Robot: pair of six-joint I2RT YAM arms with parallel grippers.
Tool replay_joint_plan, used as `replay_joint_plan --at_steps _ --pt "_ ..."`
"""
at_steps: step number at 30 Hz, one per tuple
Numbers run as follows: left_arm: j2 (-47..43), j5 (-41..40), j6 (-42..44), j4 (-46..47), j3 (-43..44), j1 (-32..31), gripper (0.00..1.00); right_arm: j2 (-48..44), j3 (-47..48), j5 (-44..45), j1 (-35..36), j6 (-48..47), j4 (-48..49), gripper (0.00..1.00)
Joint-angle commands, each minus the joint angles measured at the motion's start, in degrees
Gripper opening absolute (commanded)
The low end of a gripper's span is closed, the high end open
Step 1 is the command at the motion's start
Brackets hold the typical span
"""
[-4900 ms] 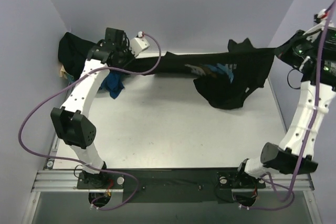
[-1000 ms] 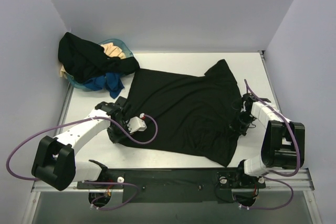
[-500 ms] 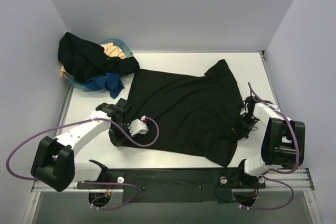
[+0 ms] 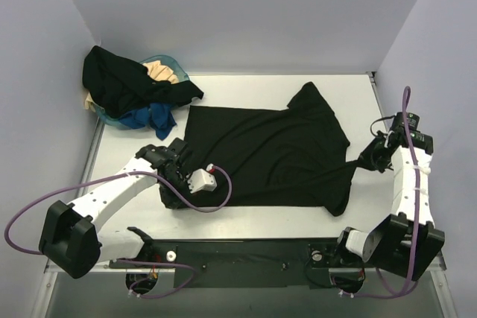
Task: Fold and stack the t-shirts
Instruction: Grap the side of the flattened tshirt closest away from the robot with both arms, then fold the flattened tshirt in 1/3 of the way
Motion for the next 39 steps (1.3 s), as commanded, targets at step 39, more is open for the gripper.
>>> replay_joint_plan --at_steps 39 --pt "27.17 -12.50 1.64 15.59 21.09 7.95 0.00 24.48 29.79 -16.10 14.16 -46.31 1.21 0.00"
